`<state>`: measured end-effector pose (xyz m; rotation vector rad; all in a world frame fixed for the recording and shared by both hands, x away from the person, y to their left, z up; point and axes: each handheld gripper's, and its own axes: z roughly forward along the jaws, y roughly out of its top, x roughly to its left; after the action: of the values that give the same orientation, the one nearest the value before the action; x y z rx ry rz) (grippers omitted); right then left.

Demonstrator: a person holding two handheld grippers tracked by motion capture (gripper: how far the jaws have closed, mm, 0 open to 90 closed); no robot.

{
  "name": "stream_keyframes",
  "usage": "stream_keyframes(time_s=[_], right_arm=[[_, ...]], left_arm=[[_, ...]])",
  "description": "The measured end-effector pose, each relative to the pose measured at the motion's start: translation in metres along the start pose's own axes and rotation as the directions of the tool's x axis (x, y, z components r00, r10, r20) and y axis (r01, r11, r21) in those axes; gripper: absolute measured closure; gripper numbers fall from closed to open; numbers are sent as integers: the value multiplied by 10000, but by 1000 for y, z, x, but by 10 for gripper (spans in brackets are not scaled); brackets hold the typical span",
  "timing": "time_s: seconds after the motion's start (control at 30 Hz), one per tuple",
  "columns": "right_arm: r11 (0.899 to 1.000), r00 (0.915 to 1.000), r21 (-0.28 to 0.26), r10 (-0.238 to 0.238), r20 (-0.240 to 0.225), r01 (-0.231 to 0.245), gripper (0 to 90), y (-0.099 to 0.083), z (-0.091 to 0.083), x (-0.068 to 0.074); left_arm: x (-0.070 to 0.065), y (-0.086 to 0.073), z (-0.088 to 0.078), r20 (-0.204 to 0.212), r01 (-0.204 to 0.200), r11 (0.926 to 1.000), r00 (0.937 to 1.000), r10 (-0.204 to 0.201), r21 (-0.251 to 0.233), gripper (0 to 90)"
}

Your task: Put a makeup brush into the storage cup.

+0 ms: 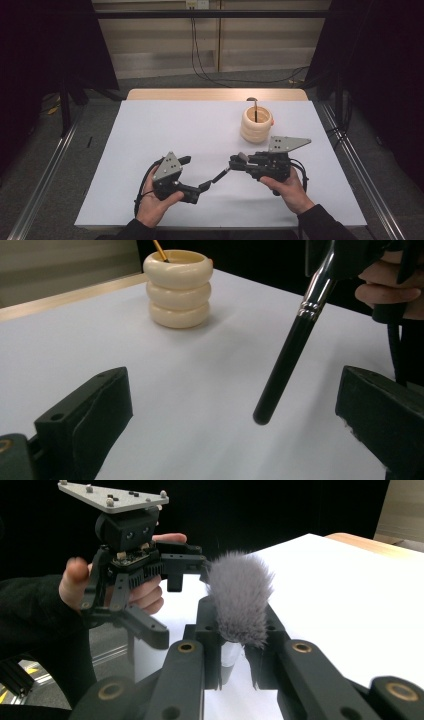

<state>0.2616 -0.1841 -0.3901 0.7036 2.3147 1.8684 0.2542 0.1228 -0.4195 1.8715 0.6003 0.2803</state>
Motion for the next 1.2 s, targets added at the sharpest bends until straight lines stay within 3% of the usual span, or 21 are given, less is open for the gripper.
stream_keyframes(time_s=[0.03, 0.13, 0.2, 0.27, 0.4, 0.43, 0.47, 0.6, 0.67, 0.7, 0.73, 0.9, 1.2], right_arm=[[10000, 10000, -1, 3, 27, -3, 781, 0, 0, 0], [10000, 10000, 6, 13, 73, -13, 781, 0, -1, -1], [10000, 10000, 5, 11, 92, -11, 781, 0, -2, -2], [10000, 9999, -8, 5, 126, -5, 781, 0, -3, -2], [10000, 9999, -37, -17, 149, 18, 781, 1, -4, -3], [10000, 9998, -50, 6, 199, -5, 781, 1, -5, -3], [10000, 9998, -55, 0, 201, 1, 781, 1, -5, -3], [10000, 9996, -61, 11, 273, -9, 781, 1, -7, -4], [10000, 9995, -9, -36, 318, 36, 781, 1, -7, -4], [10000, 9995, -4, -35, 329, 35, 781, 0, -7, -4], [10000, 9993, -11, -27, 361, 27, 781, 0, -7, -5], [10000, 9991, -18, -21, 418, 22, 781, 0, -9, -6], [10000, 9984, 14, 36, 564, -37, 781, 0, -13, -9]], left_arm=[[1, 0, -2, -115, -51, 9999, 9999, 52, 108, 15], [3, -2, -6, 267, 101, 9999, 9996, -104, 126, 23], [3, -5, -9, -200, 171, 9994, 9997, -165, 298, 21], [4, -8, -12, -485, 254, 9995, 9985, -246, 167, 31], [5, -10, -20, -714, 355, 9993, 9968, -359, -75, 25], [7, -10, -21, -569, 309, 9993, 9979, -320, -187, 24], [6, -9, -23, -832, 244, 9997, 9962, -250, -82, 25], [11, -11, -29, -879, 179, 9998, 9959, -189, -125, 26], [12, -12, -31, -1180, 96, 9999, 9930, -109, -117, 23], [14, -13, -32, -1079, 143, 9996, 9940, -170, -262, 23], [13, -14, -34, -1306, 117, 9996, 9913, -148, -246, 20], [13, -19, -42, -1595, -135, 9992, 9872, 71, -388, 16], [17, -26, -55, -1810, 24, 9969, 9833, -168, -790, 17]])
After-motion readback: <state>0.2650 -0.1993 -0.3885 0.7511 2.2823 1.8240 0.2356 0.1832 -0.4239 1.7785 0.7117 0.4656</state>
